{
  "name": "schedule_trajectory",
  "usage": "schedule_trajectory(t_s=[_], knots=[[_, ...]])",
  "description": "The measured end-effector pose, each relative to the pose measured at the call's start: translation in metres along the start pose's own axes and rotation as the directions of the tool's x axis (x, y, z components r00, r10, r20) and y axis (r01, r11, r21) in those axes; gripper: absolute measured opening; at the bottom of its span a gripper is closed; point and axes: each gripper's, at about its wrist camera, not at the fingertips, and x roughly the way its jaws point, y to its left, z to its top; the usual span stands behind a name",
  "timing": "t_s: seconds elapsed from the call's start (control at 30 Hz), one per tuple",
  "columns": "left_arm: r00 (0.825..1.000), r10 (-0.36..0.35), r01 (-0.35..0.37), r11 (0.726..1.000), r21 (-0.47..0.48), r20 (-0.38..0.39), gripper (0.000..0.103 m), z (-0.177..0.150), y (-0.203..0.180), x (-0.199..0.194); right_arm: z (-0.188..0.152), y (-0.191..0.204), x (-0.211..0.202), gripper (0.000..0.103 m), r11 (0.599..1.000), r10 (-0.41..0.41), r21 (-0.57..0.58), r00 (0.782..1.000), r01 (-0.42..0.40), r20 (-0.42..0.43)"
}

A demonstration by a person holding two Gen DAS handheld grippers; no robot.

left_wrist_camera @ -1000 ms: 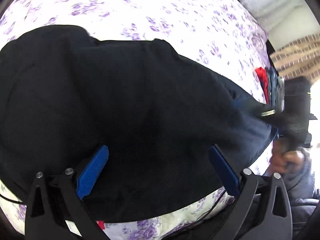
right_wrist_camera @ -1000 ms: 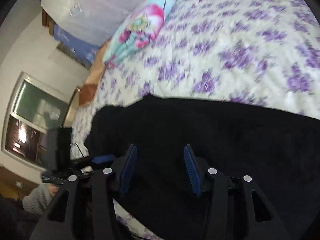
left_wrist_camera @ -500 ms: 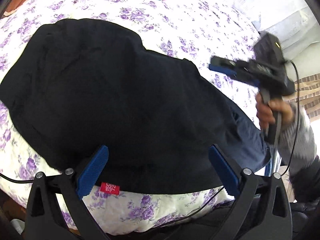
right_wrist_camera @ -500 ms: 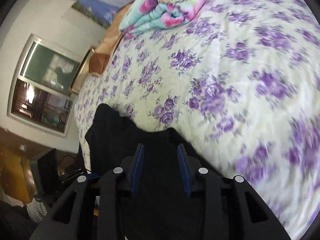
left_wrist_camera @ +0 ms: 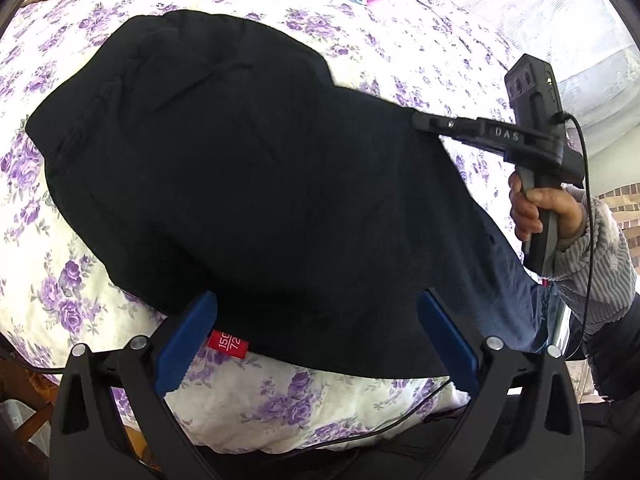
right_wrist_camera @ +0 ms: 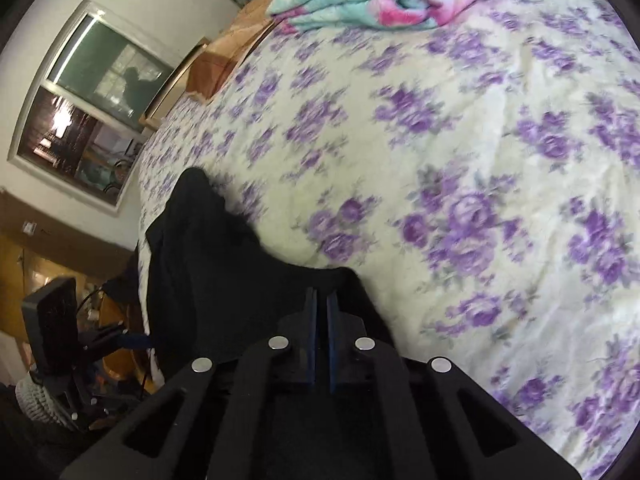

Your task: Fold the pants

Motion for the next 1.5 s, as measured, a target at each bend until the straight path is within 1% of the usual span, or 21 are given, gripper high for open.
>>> schedule_trajectory(t_s=[0.07,0.13,0.27,0.33,0.4,0.47,0.6,0.67,0.73,0.8,0.83,0.87,0.9,0.97,1.07,1.13,1.2,1.3,1.37,1.47,1.5], knots=[[1.000,0.005,-0.005,1.000,-0.002,-0.006,0.098,0.003,-0.002,0.005,0.000,-0.011,0.011,0.001,0.999,-0.043,0.033,0.999,0.043,-0.006],[1.000,0.011,-0.011,1.000,-0.002,-0.012,0.098,0.007,-0.009,0.008,-0.004,-0.013,0.015,0.002,0.998,-0.023,0.064,1.000,0.023,0.000],[0.999,-0.008,0.008,1.000,-0.003,0.039,0.098,0.015,-0.011,-0.006,-0.016,-0.004,-0.023,0.002,0.993,-0.027,0.122,0.989,0.009,0.148],[0.996,-0.027,0.027,1.000,-0.007,0.084,0.098,0.022,-0.009,-0.018,-0.028,0.010,-0.043,0.002,0.991,-0.083,0.119,0.971,0.057,0.225],[0.993,-0.037,0.037,0.999,0.001,0.113,0.098,0.033,-0.007,-0.024,-0.040,0.027,-0.049,0.002,0.991,-0.115,0.100,0.964,0.093,0.240],[0.993,-0.006,0.004,1.000,0.021,0.122,0.098,0.045,-0.006,-0.019,-0.047,0.038,-0.041,0.003,0.987,-0.148,0.100,0.963,0.129,0.227],[0.991,0.126,-0.128,0.990,0.061,0.045,0.098,0.063,0.005,0.019,-0.054,0.012,0.012,0.003,0.949,-0.212,0.256,0.974,0.186,0.079],[0.987,0.158,-0.159,0.983,0.095,0.022,0.098,0.063,0.010,0.032,-0.061,0.011,0.003,0.000,0.932,-0.225,0.320,0.963,0.168,0.149],[0.984,0.171,-0.177,0.971,0.159,0.052,0.098,0.060,0.004,0.029,-0.075,0.021,-0.037,0.004,0.923,-0.225,0.370,0.933,0.111,0.282],[0.986,0.156,-0.165,0.970,0.178,0.065,0.098,0.058,0.000,0.028,-0.097,0.032,-0.084,0.005,0.921,-0.265,0.373,0.886,0.115,0.381],[0.988,0.135,-0.146,0.973,0.181,0.070,0.098,0.056,0.003,0.025,-0.111,0.035,-0.104,0.013,0.913,-0.307,0.380,0.862,0.147,0.403],[0.991,0.109,-0.122,0.974,0.190,0.077,0.098,0.054,0.001,0.021,-0.133,0.033,-0.130,0.033,0.890,-0.375,0.412,0.825,0.195,0.422],[0.991,0.095,-0.113,0.971,0.209,0.094,0.098,0.052,-0.003,0.015,-0.152,0.027,-0.148,0.041,0.865,-0.430,0.449,0.792,0.223,0.433],[0.984,0.101,-0.135,0.959,0.248,0.144,0.098,0.048,-0.015,0.005,-0.198,0.013,-0.181,0.044,0.798,-0.535,0.540,0.729,0.268,0.428],[0.962,0.114,-0.188,0.936,0.298,0.247,0.098,0.035,-0.041,-0.010,-0.282,-0.015,-0.224,0.047,0.636,-0.702,0.697,0.623,0.331,0.344],[0.949,0.139,-0.224,0.930,0.293,0.284,0.098,0.027,-0.058,-0.007,-0.341,-0.033,-0.244,0.051,0.545,-0.750,0.781,0.595,0.306,0.291],[0.949,0.150,-0.221,0.944,0.247,0.277,0.098,0.019,-0.073,0.002,-0.396,-0.052,-0.257,0.053,0.470,-0.767,0.844,0.593,0.261,0.244],[0.964,0.135,-0.184,0.960,0.210,0.229,0.098,0.008,-0.095,0.019,-0.448,-0.074,-0.259,0.054,0.414,-0.758,0.888,0.617,0.201,0.213],[0.962,0.157,-0.208,0.952,0.223,0.225,0.098,0.006,-0.109,0.026,-0.471,-0.088,-0.256,0.054,0.399,-0.739,0.903,0.640,0.161,0.212],[0.953,0.195,-0.249,0.941,0.231,0.234,0.098,-0.002,-0.126,0.036,-0.478,-0.099,-0.246,0.054,0.417,-0.693,0.907,0.664,0.051,0.281],[0.953,0.199,-0.252,0.940,0.228,0.230,0.098,-0.004,-0.129,0.039,-0.475,-0.099,-0.245,0.054,0.422,-0.687,0.906,0.663,0.030,0.297]])
